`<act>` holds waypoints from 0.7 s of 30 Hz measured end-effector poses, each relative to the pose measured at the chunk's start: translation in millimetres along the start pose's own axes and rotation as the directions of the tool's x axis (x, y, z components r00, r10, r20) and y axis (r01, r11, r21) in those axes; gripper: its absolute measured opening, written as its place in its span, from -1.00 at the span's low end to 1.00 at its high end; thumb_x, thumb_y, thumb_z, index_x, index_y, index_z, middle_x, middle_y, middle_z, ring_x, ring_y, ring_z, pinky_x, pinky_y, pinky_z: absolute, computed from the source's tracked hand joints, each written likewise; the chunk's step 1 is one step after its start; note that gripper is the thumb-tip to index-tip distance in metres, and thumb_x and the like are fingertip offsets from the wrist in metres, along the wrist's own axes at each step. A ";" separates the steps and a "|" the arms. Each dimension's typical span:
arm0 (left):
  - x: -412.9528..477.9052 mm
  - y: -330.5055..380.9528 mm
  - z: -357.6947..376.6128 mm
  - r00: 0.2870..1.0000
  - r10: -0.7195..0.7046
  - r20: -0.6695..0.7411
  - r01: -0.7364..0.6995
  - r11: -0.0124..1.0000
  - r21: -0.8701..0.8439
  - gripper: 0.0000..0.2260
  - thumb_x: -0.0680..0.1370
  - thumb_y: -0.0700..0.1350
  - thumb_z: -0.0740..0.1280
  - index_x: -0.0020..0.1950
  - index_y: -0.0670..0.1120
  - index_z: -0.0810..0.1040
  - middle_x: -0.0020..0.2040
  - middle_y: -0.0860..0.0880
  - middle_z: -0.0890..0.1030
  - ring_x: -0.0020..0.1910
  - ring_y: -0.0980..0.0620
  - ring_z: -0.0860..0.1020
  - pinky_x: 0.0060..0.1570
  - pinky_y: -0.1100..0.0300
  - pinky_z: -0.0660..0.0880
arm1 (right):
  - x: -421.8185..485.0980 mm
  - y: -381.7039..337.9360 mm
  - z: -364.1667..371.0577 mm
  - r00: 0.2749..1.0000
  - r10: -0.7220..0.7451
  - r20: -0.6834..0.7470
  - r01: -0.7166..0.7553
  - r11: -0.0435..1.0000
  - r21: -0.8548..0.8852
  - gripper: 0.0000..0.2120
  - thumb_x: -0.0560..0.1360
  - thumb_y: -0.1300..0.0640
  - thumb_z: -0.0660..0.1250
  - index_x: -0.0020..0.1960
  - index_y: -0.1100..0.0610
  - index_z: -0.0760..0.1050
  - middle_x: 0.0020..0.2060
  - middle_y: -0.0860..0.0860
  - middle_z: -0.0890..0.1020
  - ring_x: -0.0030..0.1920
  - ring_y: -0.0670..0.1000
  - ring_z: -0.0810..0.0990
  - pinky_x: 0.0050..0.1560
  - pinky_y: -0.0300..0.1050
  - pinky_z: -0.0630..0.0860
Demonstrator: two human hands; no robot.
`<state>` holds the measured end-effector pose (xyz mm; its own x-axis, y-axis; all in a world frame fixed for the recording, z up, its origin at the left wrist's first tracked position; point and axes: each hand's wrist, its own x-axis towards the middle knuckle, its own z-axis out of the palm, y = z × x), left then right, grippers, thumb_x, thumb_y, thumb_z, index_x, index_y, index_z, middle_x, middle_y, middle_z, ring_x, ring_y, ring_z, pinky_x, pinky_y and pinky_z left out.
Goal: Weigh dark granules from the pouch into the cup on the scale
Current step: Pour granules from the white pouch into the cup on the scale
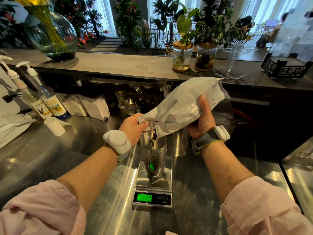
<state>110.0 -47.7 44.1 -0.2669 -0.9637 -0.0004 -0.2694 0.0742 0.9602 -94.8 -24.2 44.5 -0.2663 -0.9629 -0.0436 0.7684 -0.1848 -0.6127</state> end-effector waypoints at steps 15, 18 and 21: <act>2.3 -1.4 5.8 0.999 0.004 0.046 0.004 0.984 -0.178 -0.77 0.55 -0.32 0.18 -0.06 -0.02 0.52 -0.08 -0.04 0.62 -0.05 0.02 0.61 -0.06 0.16 0.62 | 0.7 1.5 -3.8 1.000 -0.018 0.006 0.018 1.000 -0.009 0.08 -0.02 -0.13 0.64 0.43 0.02 0.31 0.32 0.17 0.51 0.29 0.23 0.49 0.27 0.32 0.40; 2.4 -1.5 5.5 0.999 -0.003 0.049 0.011 0.986 -0.169 -0.78 0.55 -0.31 0.18 -0.05 -0.01 0.52 -0.07 -0.03 0.62 -0.04 0.03 0.62 -0.08 0.19 0.62 | 0.8 2.0 -4.1 1.000 -0.018 0.008 0.018 1.000 -0.005 0.08 -0.01 -0.13 0.63 0.43 0.02 0.30 0.33 0.17 0.50 0.30 0.23 0.49 0.28 0.32 0.39; 2.4 -1.4 5.5 0.999 -0.008 0.052 0.018 0.982 -0.190 -0.76 0.55 -0.32 0.18 -0.06 0.00 0.52 -0.07 -0.01 0.62 -0.05 0.03 0.62 -0.09 0.18 0.63 | 0.8 2.6 -4.3 1.000 -0.021 0.011 0.021 1.000 -0.002 0.07 0.00 -0.13 0.64 0.44 0.02 0.30 0.33 0.17 0.49 0.30 0.24 0.48 0.29 0.33 0.38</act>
<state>104.7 -48.7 41.2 -0.3126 -0.9496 -0.0224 -0.0932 0.0072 0.9956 -95.5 -24.6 39.4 -0.2761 -0.9609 -0.0222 0.7618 -0.2047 -0.6147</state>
